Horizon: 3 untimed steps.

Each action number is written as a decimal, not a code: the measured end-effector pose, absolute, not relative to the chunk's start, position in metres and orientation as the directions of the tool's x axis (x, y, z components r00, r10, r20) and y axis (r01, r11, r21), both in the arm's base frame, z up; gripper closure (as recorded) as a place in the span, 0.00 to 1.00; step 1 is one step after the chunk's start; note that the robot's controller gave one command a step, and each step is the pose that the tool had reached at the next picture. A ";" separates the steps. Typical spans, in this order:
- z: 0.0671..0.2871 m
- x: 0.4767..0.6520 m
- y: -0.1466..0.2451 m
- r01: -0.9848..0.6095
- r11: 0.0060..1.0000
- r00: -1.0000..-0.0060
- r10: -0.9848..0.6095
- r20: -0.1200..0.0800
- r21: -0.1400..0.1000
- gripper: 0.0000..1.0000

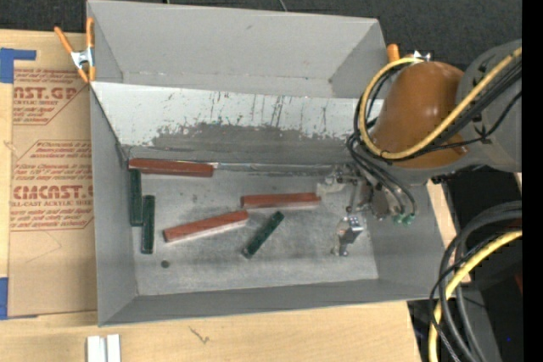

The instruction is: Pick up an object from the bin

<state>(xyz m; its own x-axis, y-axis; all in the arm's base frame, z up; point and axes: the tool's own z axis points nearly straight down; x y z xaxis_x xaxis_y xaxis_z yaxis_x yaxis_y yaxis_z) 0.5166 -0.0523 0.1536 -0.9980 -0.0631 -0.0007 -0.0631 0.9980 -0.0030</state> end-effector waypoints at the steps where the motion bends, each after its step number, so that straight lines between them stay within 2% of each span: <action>1: 0.076 0.547 -0.022 0.021 1.000 -1.000 0.021 -0.011 0.000 1.00; 2: 0.073 0.544 -0.022 0.020 1.000 -1.000 0.020 0.000 0.000 0.00; 3: 0.072 0.544 -0.022 0.020 1.000 -1.000 0.020 0.000 0.000 0.00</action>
Offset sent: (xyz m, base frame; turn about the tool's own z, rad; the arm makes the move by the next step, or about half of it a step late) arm 0.0000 0.0000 0.0000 0.0000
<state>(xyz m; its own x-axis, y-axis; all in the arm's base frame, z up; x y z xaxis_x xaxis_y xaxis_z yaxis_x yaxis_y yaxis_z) 0.5438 -0.0219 0.0725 -0.9998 0.0205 -0.0001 0.0205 0.9998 0.0001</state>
